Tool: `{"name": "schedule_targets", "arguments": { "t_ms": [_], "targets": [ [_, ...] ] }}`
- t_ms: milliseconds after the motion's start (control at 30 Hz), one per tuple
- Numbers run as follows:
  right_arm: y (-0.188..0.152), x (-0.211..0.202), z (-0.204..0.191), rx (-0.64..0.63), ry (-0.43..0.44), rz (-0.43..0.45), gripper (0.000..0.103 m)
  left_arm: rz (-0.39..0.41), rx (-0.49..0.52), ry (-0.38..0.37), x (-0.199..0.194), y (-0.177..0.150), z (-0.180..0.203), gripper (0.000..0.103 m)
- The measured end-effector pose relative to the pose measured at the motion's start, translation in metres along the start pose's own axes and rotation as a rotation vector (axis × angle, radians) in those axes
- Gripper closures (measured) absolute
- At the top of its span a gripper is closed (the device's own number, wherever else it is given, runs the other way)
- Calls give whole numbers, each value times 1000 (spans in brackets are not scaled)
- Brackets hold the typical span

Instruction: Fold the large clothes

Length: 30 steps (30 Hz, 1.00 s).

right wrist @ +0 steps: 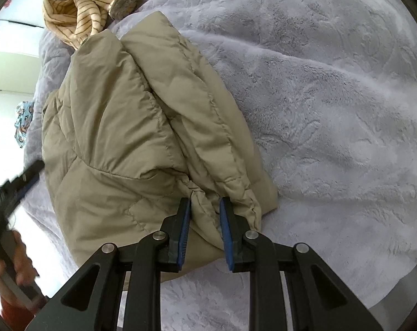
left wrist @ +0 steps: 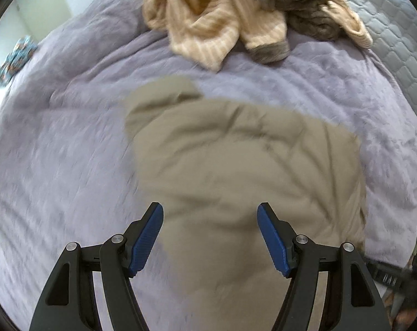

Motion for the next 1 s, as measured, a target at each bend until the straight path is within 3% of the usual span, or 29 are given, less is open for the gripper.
{"name": "schedule_targets", "arguments": {
  "t_ms": [200, 300, 333, 400, 567, 633, 667, 833, 900, 967, 1000],
  "targets": [
    [7, -20, -9, -33, 22, 24, 79, -59, -68, 7, -2, -33, -16, 31],
    [19, -39, -15, -58, 18, 92, 77, -70, -83, 0, 0, -38, -19, 31],
    [26, -45, -17, -61, 10, 117, 74, -73, -87, -2, 1, -40, -20, 31],
    [37, -51, -20, -62, 8, 145, 55, -75, -86, -2, 3, -41, -20, 31],
    [49, -49, -31, -104, -3, 131, 55, -80, -98, -10, 5, -40, -21, 31],
    [50, -43, -34, -119, 1, 104, 52, -81, -102, -2, 5, -40, -22, 3],
    [48, -40, -36, -121, 3, 97, 47, -74, -109, 6, 4, -41, -24, 1],
    [55, -35, -34, -152, 11, 86, 33, -73, -148, -26, 6, -46, -34, 1],
    [62, -34, -35, -163, 36, 77, 20, -77, -203, -81, 10, -49, -42, 1],
    [65, -32, -37, -181, 65, 53, 19, -83, -256, -133, 15, -53, -49, 1],
    [67, -28, -38, -192, 82, 28, 14, -83, -278, -155, 17, -54, -51, 1]
  ]
}}
Point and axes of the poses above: each gripper's, at about its wrist camera, not at the fingertips, and x roughly the way its jaws point, z to its right, y to its top, the point moved 7 cm from there along x, roughly the way its jaws point, and after that the axes turned 6 degrees about x, right-handed, at the moved point
